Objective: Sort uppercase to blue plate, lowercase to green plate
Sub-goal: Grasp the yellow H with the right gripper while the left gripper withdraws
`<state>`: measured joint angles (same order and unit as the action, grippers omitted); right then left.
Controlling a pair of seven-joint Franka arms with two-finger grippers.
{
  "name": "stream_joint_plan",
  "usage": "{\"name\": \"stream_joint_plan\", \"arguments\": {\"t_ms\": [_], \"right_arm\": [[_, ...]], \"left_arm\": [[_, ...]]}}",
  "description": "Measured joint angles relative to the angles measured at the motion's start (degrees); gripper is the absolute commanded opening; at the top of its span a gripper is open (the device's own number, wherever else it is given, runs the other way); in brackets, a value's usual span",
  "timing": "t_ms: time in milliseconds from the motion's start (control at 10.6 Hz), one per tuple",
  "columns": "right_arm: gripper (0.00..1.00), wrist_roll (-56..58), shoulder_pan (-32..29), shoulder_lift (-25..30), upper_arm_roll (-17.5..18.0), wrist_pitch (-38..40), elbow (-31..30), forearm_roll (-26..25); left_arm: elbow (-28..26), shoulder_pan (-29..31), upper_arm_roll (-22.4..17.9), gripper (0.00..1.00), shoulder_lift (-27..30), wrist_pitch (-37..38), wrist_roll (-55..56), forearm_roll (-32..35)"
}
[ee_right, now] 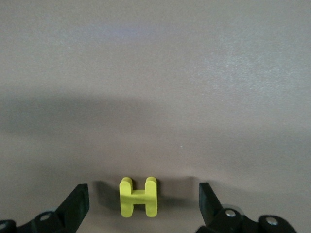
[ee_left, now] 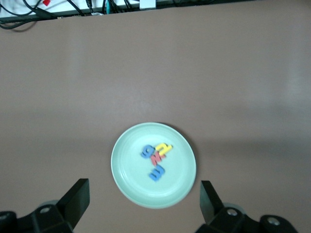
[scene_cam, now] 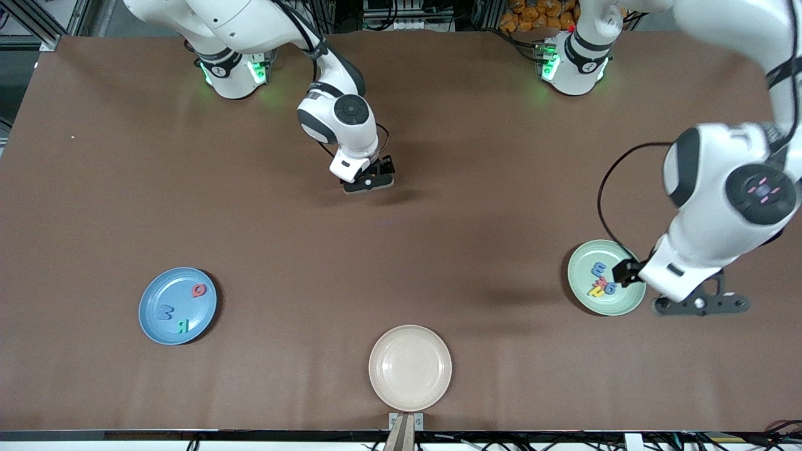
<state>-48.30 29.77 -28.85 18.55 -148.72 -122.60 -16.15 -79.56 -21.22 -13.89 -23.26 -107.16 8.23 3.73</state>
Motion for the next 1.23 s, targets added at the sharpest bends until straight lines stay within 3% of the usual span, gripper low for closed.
{"name": "stream_joint_plan", "arguments": {"t_ms": [378, 568, 662, 757, 852, 1230], "right_arm": [[1.0, -0.74, 0.34, -0.46, -0.13, 0.02, 0.17, -0.02], [1.0, -0.81, 0.37, -0.68, -0.2, 0.04, 0.17, -0.03], [0.57, -0.84, 0.38, -0.86, -0.21, 0.04, 0.18, -0.03], [0.07, -0.88, 0.4, -1.0, -0.22, 0.04, 0.19, -0.03], [0.0, -1.1, 0.4, -1.03, -0.21, -0.06, 0.25, -0.03], [0.0, -2.69, 0.48, -0.33, -0.07, 0.3, 0.81, -0.03]], "left_arm": [[-0.31, 10.91, 12.97, 1.0, 8.7, 5.78, 0.0, 0.0], [-0.39, 15.38, 17.13, 1.0, 11.59, 8.14, -0.04, -0.17], [-0.47, 16.43, 18.46, 1.0, 12.56, 9.06, -0.04, -0.54], [-0.55, 16.83, 19.31, 1.0, 13.1, 9.7, -0.01, -2.13], [-0.59, 16.83, 19.61, 1.0, 13.43, 10.17, 0.11, -4.62], [-0.6, 16.86, 19.82, 1.0, 14.54, 10.81, 0.8, -6.41]]}}
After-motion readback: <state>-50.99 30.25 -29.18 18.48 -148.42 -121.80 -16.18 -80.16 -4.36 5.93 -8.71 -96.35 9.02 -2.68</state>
